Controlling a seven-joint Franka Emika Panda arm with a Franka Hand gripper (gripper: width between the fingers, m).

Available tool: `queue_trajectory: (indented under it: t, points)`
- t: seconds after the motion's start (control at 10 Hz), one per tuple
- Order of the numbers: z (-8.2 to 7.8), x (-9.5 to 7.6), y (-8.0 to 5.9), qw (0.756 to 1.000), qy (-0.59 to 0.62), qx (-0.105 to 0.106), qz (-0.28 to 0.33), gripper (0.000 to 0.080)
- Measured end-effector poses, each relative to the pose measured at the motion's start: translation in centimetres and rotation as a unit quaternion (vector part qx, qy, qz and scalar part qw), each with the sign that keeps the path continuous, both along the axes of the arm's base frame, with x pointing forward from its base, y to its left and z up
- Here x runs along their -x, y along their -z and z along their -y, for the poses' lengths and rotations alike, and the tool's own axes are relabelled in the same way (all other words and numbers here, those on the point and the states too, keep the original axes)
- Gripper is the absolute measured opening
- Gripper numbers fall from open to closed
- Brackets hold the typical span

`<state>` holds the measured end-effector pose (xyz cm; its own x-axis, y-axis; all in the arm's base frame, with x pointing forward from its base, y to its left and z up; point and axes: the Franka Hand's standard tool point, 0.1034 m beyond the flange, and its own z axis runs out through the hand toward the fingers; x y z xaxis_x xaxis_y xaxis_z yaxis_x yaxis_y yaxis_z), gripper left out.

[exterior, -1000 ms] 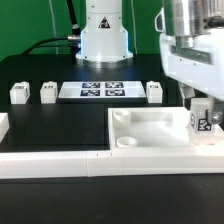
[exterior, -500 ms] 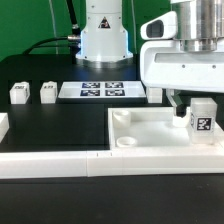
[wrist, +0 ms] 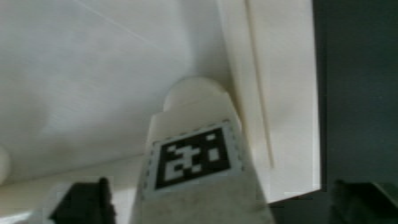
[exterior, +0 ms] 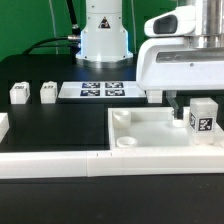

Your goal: Assemble square table

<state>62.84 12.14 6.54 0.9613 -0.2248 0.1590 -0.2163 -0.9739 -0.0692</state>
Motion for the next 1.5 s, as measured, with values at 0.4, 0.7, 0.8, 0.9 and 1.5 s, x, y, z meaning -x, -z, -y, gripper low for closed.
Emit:
queue_trajectory:
  t: [0.4, 0.7, 0.8, 0.9, 1.5]
  points:
    - [-0.06, 0.05, 0.07, 0.993, 0.113, -0.021, -0.004, 0.0288]
    - [0.21, 0.03, 0.09, 0.967, 0.248, -0.048, -0.011, 0.0288]
    - [0.22, 0.08, 0.09, 0.947, 0.313, -0.06, -0.026, 0.0288]
    - [0.28, -0.03, 0.07, 0.925, 0.372, -0.071, -0.043, 0.0288]
    - [-0.14, -0.15, 0.28, 0.728, 0.667, -0.134, -0.089, 0.029]
